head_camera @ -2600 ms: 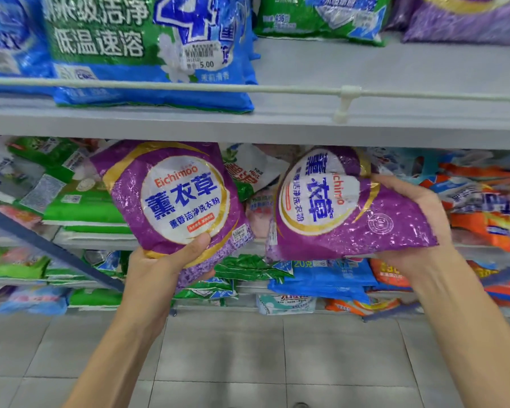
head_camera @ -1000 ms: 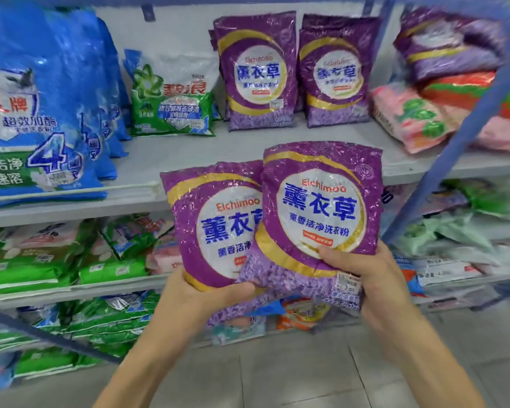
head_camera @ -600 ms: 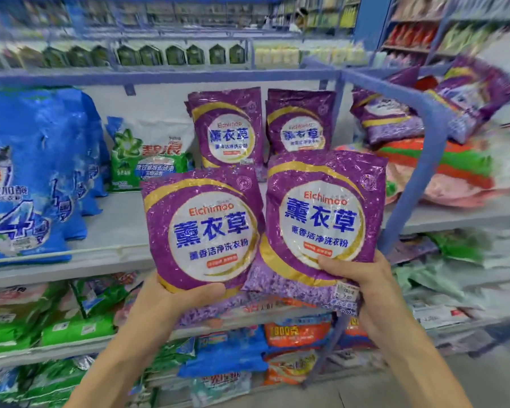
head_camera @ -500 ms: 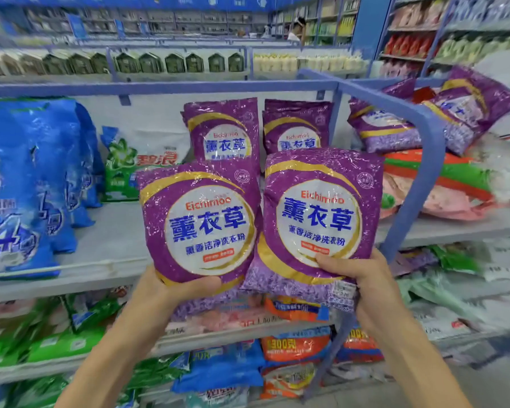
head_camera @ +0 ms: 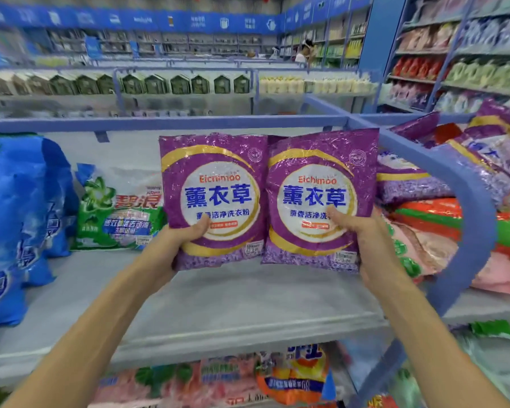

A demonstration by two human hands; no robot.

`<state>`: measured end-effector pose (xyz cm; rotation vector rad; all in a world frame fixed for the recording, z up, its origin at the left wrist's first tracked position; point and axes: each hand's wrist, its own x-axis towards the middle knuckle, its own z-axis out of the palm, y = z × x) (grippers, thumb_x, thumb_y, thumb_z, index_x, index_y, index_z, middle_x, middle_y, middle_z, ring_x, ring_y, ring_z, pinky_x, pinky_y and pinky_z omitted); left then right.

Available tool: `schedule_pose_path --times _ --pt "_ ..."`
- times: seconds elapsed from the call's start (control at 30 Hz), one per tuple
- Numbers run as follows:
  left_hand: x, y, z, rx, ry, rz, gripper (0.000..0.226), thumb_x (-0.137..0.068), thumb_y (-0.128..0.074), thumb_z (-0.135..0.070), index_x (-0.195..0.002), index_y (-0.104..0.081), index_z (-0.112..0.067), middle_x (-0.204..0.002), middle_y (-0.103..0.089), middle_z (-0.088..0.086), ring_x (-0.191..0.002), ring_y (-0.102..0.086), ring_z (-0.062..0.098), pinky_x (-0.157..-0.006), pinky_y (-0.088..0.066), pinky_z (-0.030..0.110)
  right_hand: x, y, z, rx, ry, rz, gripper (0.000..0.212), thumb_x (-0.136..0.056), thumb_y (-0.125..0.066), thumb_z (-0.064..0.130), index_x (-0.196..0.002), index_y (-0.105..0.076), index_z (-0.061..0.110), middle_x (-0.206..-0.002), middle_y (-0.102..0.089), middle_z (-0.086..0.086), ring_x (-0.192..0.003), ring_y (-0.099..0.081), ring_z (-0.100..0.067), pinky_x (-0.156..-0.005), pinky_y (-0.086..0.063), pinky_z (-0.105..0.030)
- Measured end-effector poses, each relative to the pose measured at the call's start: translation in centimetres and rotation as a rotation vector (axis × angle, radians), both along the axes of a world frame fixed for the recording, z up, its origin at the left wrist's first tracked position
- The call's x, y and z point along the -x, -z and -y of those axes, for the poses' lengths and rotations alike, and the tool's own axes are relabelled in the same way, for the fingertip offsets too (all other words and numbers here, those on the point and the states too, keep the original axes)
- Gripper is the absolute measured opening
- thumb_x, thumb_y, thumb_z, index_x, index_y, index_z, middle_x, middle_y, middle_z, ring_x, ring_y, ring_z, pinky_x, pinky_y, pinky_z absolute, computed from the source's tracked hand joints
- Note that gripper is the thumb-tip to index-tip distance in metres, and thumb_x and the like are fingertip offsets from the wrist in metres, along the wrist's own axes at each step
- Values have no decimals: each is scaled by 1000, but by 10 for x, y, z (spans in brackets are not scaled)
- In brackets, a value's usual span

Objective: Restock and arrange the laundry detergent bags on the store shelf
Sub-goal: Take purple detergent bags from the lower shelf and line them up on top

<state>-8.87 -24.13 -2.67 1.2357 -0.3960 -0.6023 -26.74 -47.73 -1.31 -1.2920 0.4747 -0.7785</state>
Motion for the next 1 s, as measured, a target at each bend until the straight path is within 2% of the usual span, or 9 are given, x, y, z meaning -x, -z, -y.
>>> schedule_pose_path --times 0.13,0.23,0.33,0.53,0.73,0.8,0.87,0.93,1.0 --pt "-29 7 24 -114 -92 34 63 -53 -96 -42 -106 -74 -17 -98 -80 1 -86 -77 16 -69 -63 27 -36 6 33 -20 20 -108 28 -78 -79 1 -106 -77 5 -91 -81 -7 -84 -79 -24 -71 -62 -31" --pt "-34 16 37 -226 -291 180 28 -78 -85 -21 -104 -74 -17 -82 -79 -10 -75 -76 5 -69 -62 21 -57 11 42 39 154 -234 24 -77 -75 -12 -82 -68 10 -66 -72 7 -57 -68 -7 -50 -51 -20" --pt "-32 27 41 -258 -427 296 27 -83 -83 -22 -108 -73 -22 -91 -78 -12 -82 -75 4 -73 -61 25 -73 10 49 137 242 -288 23 -84 -75 -6 -77 -57 7 -70 -56 8 -61 -53 -10 -47 -38 -14" --pt "-36 24 51 -230 -579 371 27 -94 -73 -25 -120 -67 -22 -103 -75 -12 -89 -73 3 -62 -56 13 -88 9 53 100 374 -147 23 -88 -70 14 -68 -67 22 -75 -70 5 -74 -62 -20 -67 -50 -37" --pt "-42 20 60 -215 -610 337 35 -92 -74 -21 -124 -62 -22 -110 -73 -7 -97 -73 11 -79 -63 31 -93 16 53 185 373 -115 6 -92 -64 23 -89 -63 27 -91 -73 4 -88 -71 -22 -81 -61 -50" --pt "-41 22 57 -297 -613 345 58 -84 -82 -33 -133 -54 -19 -118 -70 -2 -105 -70 16 -90 -61 43 -86 13 45 302 388 -133 21 -96 -65 20 -112 -53 24 -106 -67 9 -102 -67 -18 -90 -58 -34" --pt "-37 22 51 -438 -581 362 109 -55 -93 -55 -143 -39 -23 -129 -63 0 -117 -63 21 -100 -54 50 -69 13 30 520 416 -212 56 -94 -71 18 -140 -38 16 -137 -54 1 -130 -52 -19 -102 -44 -21" --pt "-28 24 49 -598 -503 410 152 -27 -98 -60 -153 -17 -31 -149 -45 6 -137 -46 30 -113 -41 55 -51 23 14 752 372 -279 93 -85 -82 27 -154 -22 14 -160 -28 -11 -150 -25 -25 -120 -27 -34" --pt "-5 27 50 -803 -402 550 166 -38 -102 -49 -160 8 -26 -165 -11 15 -153 -14 36 -124 -18 54 -42 45 3 1012 251 -427 117 -78 -84 49 -161 -6 23 -170 3 -11 -157 2 -30 -124 -4 -46"
